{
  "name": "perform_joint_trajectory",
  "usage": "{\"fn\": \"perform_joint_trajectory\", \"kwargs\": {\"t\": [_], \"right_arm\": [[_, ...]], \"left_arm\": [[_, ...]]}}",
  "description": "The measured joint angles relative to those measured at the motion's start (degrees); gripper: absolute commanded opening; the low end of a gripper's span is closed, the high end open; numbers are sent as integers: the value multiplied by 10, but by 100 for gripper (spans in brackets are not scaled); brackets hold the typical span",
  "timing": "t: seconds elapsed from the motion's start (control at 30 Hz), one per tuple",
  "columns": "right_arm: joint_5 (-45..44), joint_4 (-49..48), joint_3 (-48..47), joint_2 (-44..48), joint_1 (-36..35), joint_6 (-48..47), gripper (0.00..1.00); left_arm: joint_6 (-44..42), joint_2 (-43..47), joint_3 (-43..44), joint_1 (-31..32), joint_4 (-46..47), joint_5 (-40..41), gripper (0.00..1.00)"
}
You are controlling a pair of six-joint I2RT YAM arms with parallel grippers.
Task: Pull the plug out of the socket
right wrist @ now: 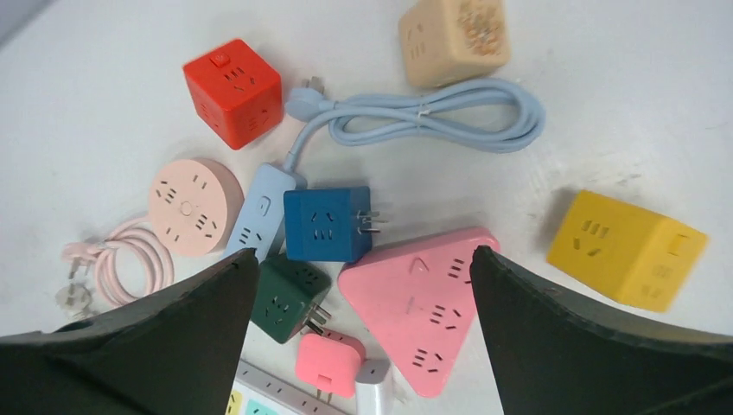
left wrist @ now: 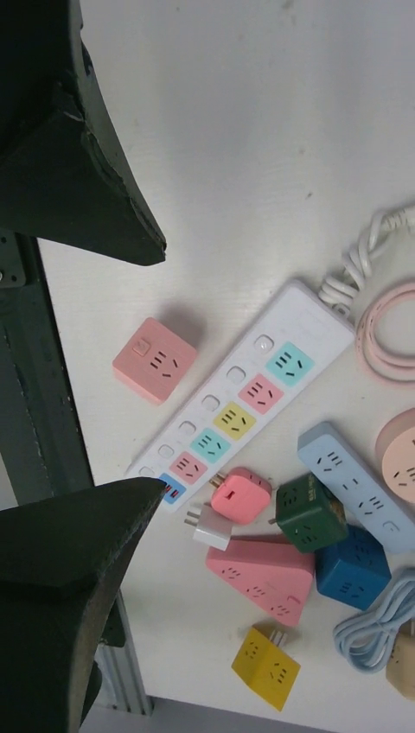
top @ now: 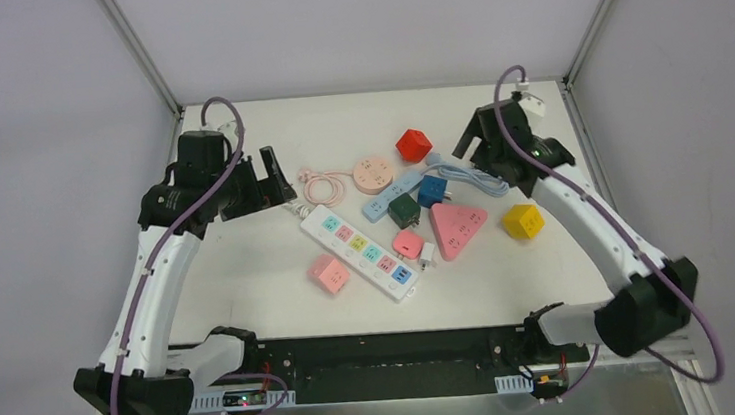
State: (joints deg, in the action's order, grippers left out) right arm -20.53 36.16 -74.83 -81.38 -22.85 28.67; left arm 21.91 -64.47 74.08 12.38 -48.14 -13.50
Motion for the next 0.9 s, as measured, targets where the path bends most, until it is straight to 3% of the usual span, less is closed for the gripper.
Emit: {"fn": "perform_joint_trajectory", "kwargs": {"t": [0.17, 0.5, 0.7, 0.9], "right_arm": [[-76, -29, 76, 189, 0, -30, 100], [-276, -40, 42, 463, 0, -182, 100], [-361, -100, -59, 497, 0, -322, 100], [-389, -126, -105, 497, 0, -375, 100]], "left_arm": [[-2, 58, 6, 0, -30, 67, 99], [-27, 165, 97, 0, -78, 258, 99], [-51, 199, 157, 0, -85, 322, 99], [-61, 209, 158, 0, -86, 336, 99]]}}
